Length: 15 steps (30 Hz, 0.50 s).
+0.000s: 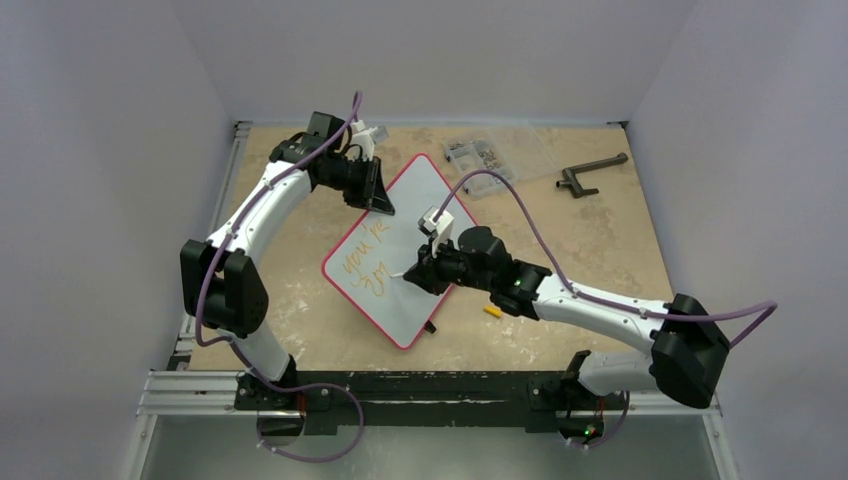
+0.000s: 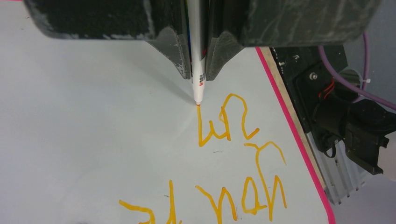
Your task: Write a sentence on the whiteboard
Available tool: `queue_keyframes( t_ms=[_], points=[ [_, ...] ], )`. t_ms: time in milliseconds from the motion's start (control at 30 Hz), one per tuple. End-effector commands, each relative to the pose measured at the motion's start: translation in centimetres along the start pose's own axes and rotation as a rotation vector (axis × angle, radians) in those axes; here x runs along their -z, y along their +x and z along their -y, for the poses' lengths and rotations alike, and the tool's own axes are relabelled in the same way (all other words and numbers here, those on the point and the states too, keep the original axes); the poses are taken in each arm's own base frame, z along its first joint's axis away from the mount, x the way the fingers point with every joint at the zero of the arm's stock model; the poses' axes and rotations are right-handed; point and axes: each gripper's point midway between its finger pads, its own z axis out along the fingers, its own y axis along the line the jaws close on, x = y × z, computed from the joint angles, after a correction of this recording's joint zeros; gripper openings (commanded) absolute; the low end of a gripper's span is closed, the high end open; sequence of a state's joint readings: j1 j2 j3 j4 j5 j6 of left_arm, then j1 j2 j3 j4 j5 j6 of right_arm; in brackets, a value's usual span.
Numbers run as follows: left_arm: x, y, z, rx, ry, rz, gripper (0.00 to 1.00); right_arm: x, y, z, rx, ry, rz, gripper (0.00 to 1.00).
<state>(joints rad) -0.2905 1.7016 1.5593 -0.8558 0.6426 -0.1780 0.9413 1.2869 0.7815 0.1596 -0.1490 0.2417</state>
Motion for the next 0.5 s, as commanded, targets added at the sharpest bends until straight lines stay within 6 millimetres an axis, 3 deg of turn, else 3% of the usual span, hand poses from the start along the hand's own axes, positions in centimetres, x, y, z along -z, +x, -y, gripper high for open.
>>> queue_keyframes(
  t_ms=[0,200,467],
  points=[
    [0.9,0.2,-2.7,-0.028,-0.178,0.011,0.0,1.6,-4.2,-1.6,0.019,-0.047,0.082,0.0],
    [0.9,0.1,-2.7,-0.03,-0.181,0.012,0.0,3.0,-7.7,-1.2,0.026,0.01,0.194,0.0],
    [0.8,0.2,-3.0,-0.018,-0.193,0.007,0.0,3.0,-7.6,1.4,0.025,0.086,0.204,0.0]
  ],
)
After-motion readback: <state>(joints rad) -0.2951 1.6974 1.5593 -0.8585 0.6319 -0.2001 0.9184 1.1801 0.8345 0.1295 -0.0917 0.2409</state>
